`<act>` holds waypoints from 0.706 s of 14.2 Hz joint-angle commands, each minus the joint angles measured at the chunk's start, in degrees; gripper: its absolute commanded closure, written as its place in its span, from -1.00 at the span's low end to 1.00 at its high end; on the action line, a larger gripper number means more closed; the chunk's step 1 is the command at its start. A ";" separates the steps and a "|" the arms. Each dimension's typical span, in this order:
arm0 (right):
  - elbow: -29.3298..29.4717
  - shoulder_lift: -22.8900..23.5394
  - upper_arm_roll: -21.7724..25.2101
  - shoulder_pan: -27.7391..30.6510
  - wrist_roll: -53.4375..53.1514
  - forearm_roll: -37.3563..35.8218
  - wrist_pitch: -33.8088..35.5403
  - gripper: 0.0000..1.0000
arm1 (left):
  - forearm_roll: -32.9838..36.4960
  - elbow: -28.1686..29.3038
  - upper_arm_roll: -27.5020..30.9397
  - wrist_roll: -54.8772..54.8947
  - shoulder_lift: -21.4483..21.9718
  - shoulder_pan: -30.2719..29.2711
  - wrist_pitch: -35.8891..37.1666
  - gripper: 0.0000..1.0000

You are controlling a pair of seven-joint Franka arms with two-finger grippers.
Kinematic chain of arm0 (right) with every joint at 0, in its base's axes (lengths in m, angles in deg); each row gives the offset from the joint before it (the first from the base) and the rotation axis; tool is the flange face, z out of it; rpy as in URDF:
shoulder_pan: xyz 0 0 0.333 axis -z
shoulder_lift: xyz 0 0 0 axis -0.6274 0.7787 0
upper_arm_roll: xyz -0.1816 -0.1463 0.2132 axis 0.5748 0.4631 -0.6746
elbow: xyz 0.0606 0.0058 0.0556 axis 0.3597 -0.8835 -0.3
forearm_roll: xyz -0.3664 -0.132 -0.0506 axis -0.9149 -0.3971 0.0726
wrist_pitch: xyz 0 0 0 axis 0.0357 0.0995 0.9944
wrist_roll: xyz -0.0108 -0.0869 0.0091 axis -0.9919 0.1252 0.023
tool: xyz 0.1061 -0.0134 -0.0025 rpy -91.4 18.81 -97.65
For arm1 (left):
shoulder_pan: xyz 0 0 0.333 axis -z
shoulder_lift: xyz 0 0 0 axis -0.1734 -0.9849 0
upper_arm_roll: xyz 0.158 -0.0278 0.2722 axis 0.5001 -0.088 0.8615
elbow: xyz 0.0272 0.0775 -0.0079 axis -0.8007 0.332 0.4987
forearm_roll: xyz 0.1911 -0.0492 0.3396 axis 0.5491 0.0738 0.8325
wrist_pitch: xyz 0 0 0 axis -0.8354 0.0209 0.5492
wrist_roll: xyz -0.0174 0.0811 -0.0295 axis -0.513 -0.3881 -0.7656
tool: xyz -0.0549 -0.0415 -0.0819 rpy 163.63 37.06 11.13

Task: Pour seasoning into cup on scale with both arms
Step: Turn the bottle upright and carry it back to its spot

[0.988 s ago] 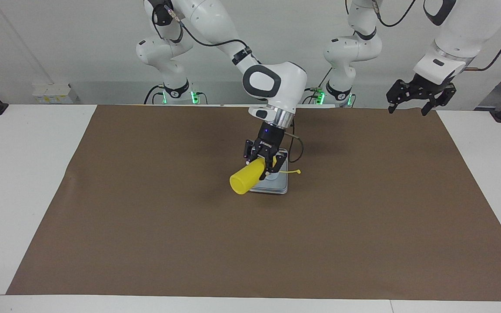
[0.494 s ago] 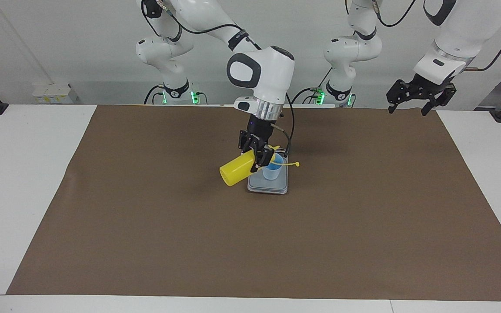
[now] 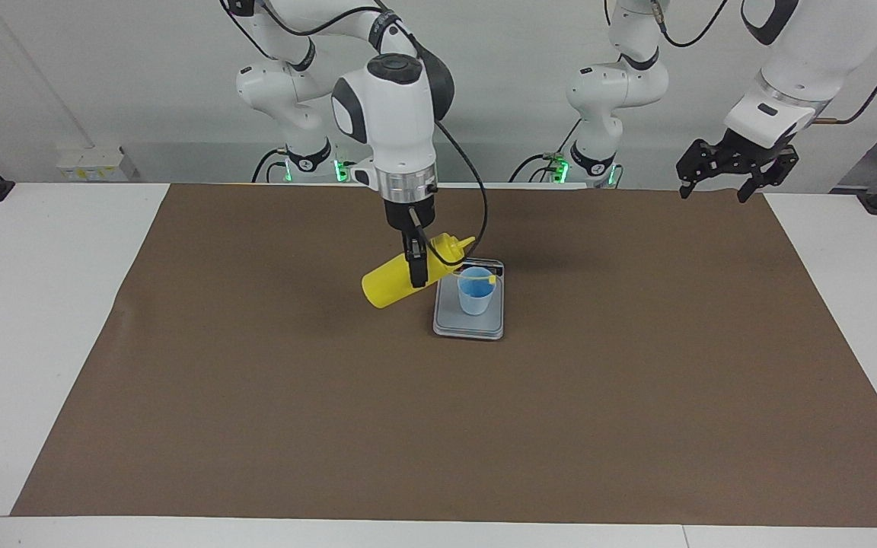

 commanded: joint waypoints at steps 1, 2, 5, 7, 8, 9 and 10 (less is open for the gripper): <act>-2.42 -2.26 -0.89 5.19 6.01 10.44 2.16 1.00 | 0.97 0.30 -0.19 0.42 0.26 -0.37 0.35 -1.00; -3.30 -2.69 -0.89 7.03 9.34 15.27 2.25 1.00 | 0.97 0.30 -0.19 0.42 0.26 -0.37 0.35 -1.00; -9.08 -4.89 -0.89 12.65 20.67 24.16 2.34 1.00 | 0.97 0.30 -0.19 0.42 0.26 -0.37 0.35 -1.00; -12.17 -5.59 -0.80 17.83 26.39 29.53 4.87 1.00 | 0.97 0.30 -0.19 0.42 0.26 -0.37 0.35 -1.00; -13.14 -5.60 -0.80 20.56 29.21 31.38 6.71 1.00 | 0.97 0.30 -0.19 0.42 0.26 -0.37 0.35 -1.00; -14.28 -5.60 -0.80 22.94 31.67 33.14 7.60 1.00 | 0.97 0.30 -0.19 0.42 0.26 -0.37 0.35 -1.00; -15.86 -5.60 -0.80 24.70 34.48 34.29 7.79 1.00 | 0.97 0.30 -0.19 0.42 0.26 -0.37 0.35 -1.00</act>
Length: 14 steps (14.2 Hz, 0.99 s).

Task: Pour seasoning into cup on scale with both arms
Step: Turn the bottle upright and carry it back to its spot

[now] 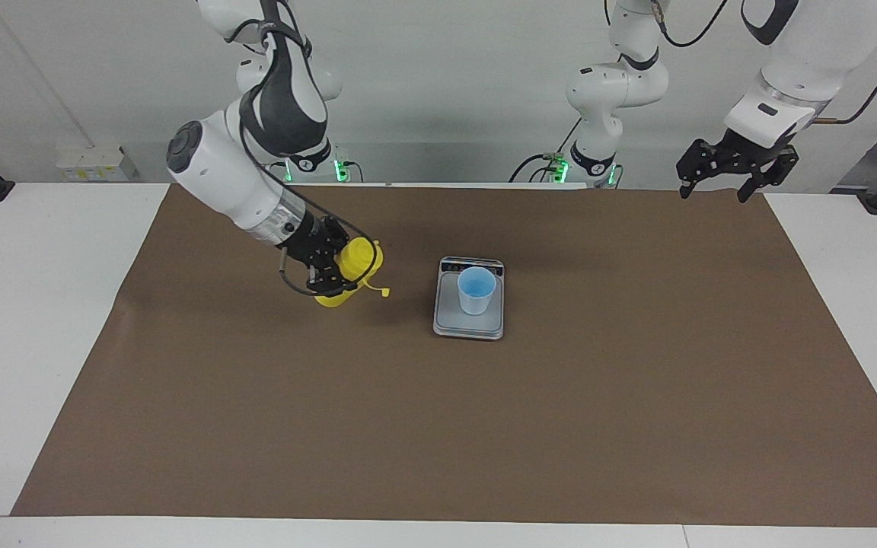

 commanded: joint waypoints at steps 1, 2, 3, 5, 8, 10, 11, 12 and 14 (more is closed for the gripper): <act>-5.10 -2.02 -0.89 6.21 9.05 4.79 2.13 1.00 | 0.97 0.30 -0.19 0.42 0.26 -0.36 0.35 -1.00; -5.46 -1.49 -0.89 8.93 13.35 6.45 4.14 1.00 | 0.97 0.30 -0.19 0.42 0.26 -0.36 0.35 -1.00; -6.68 -0.79 -0.89 11.30 17.66 6.99 5.03 1.00 | 0.97 0.30 -0.19 0.42 0.26 -0.36 0.35 -1.00; -8.88 0.44 -0.80 13.69 23.04 7.78 4.95 1.00 | 0.97 0.30 -0.19 0.42 0.26 -0.36 0.35 -1.00; -13.44 0.71 -0.80 14.67 29.28 11.99 2.85 1.00 | 0.97 0.30 -0.19 0.42 0.26 -0.36 0.35 -1.00; -15.91 -0.25 -0.89 12.74 32.46 15.33 1.53 1.00 | 0.97 0.30 -0.19 0.42 0.26 -0.36 0.35 -1.00; -15.92 -0.26 -0.80 12.04 32.47 15.61 1.70 1.00 | 0.97 0.30 -0.19 0.42 0.26 -0.36 0.35 -1.00; -15.92 -0.34 -0.80 12.12 32.64 15.61 1.96 0.69 | 0.97 0.30 -0.19 0.42 0.26 -0.36 0.35 -1.00; -16.01 -0.34 -0.71 12.47 33.43 15.61 1.97 -0.64 | 0.97 0.30 -0.19 0.42 0.26 -0.36 0.35 -1.00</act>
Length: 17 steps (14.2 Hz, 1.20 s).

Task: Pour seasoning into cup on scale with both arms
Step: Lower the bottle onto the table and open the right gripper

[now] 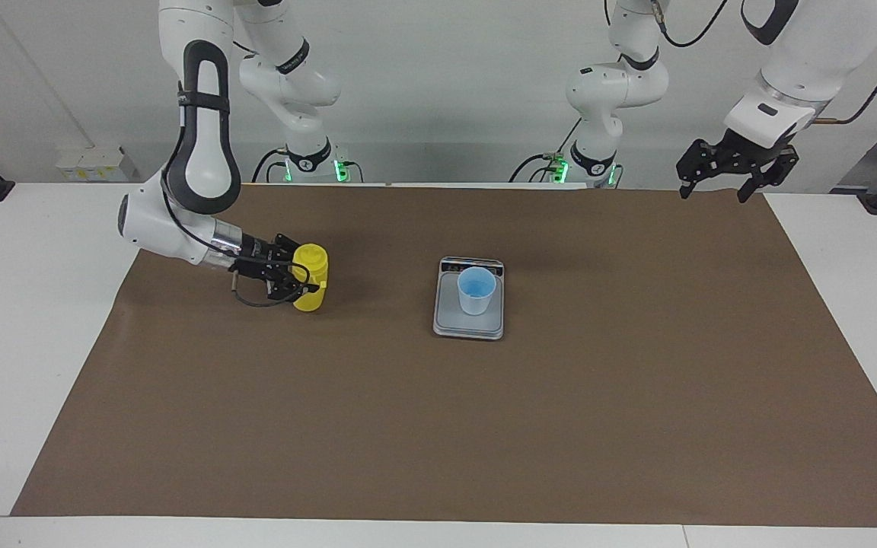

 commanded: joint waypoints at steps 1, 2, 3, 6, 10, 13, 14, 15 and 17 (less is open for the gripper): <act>-1.44 -2.47 -0.22 0.99 2.24 1.24 -0.71 -1.00 | 0.96 0.30 -0.19 0.42 0.26 -0.36 0.35 -1.00; -1.35 -2.91 -0.13 1.25 2.25 0.88 -0.71 -1.00 | 0.96 0.30 -0.19 0.42 0.26 -0.36 0.35 -1.00; -1.09 -3.00 0.05 1.43 2.42 -0.60 -0.71 -1.00 | 0.96 0.30 -0.19 0.42 0.26 -0.36 0.35 -1.00; 0.49 -4.58 -0.04 2.40 2.77 -7.28 -0.80 -1.00 | 0.96 0.21 -0.19 0.42 0.26 -0.36 0.35 -1.00; 4.70 -9.06 -0.30 1.70 3.82 -21.59 -0.88 -1.00 | 0.96 0.30 -0.19 0.42 0.26 -0.36 0.35 -1.00; 8.57 -10.73 -0.83 -1.36 9.00 -32.57 -0.27 -1.00 | 0.96 0.30 -0.19 0.42 0.26 -0.36 0.35 -1.00; 9.54 -11.08 -0.92 -2.77 9.80 -36.00 -0.18 -1.00 | 0.96 0.30 -0.19 0.42 0.26 -0.36 0.35 -1.00; 10.42 -11.52 -0.92 -4.44 10.76 -38.56 -0.01 -1.00 | 0.96 0.30 -0.19 0.42 0.26 -0.36 0.35 -1.00; 12.00 -12.05 -0.92 -7.43 14.53 -41.65 1.13 -1.00 | 0.96 0.30 -0.19 0.42 0.26 -0.36 0.35 -1.00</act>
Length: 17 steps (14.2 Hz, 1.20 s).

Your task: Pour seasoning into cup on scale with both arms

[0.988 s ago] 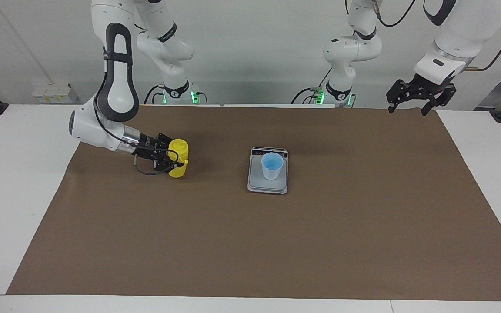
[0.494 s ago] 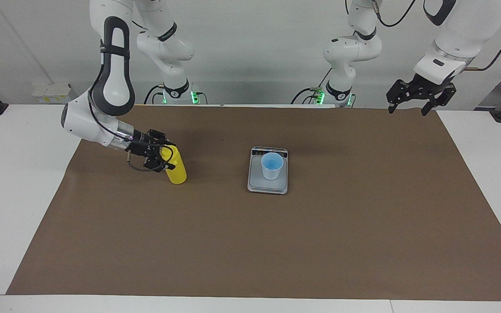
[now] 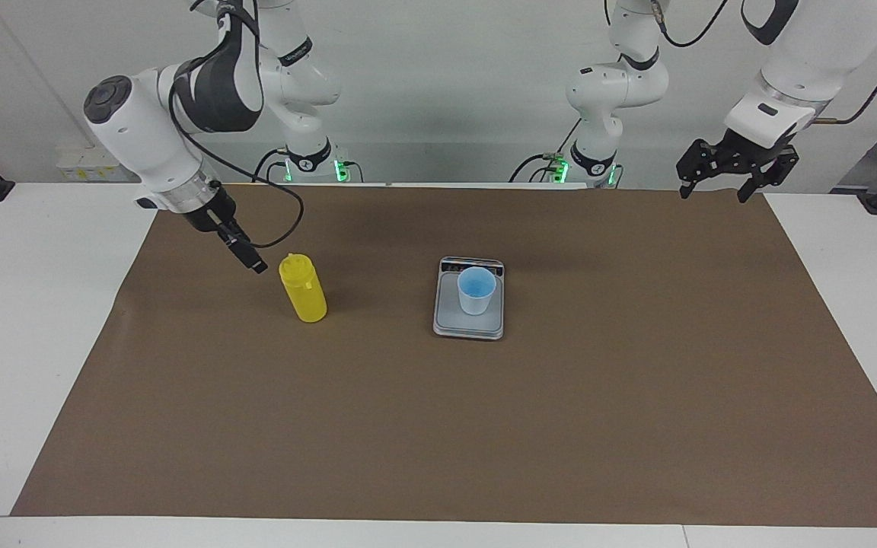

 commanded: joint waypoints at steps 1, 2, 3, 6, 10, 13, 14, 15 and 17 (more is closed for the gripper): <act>2.72 -0.63 -0.30 -2.90 8.73 -5.04 2.27 -1.00 | 0.96 0.30 -0.19 0.42 0.26 -0.36 0.35 -1.00; 3.86 -0.72 -0.30 -3.87 13.91 -7.06 3.07 -1.00 | 0.96 0.30 -0.19 0.42 0.26 -0.36 0.35 -1.00; 5.35 -0.63 -0.30 -3.96 18.49 -8.56 3.33 -1.00 | 0.96 0.30 -0.19 0.42 0.26 -0.36 0.35 -1.00; 10.71 0.51 -0.30 -4.05 25.90 -10.58 6.23 -1.00 | 0.96 0.30 -0.19 0.42 0.26 -0.36 0.35 -1.00; 19.58 3.14 -0.30 -6.16 27.85 -13.67 14.31 -1.00 | 0.96 0.30 -0.19 0.42 0.26 -0.36 0.35 -1.00; 19.78 3.06 -0.65 -6.42 27.76 -12.80 15.38 -1.00 | 0.96 0.30 -0.19 0.42 0.26 -0.36 0.35 -1.00; 19.52 2.80 -0.65 -6.42 27.76 -12.70 15.99 -1.00 | 0.96 0.30 -0.19 0.42 0.26 -0.36 0.35 -1.00; 19.34 2.71 -0.65 -6.34 27.76 -12.36 16.17 -1.00 | 0.96 0.30 -0.19 0.42 0.26 -0.36 0.35 -1.00; 18.99 2.62 -0.65 -5.90 27.76 -10.26 17.31 -1.00 | 0.96 0.30 -0.19 0.42 0.26 -0.36 0.35 -1.00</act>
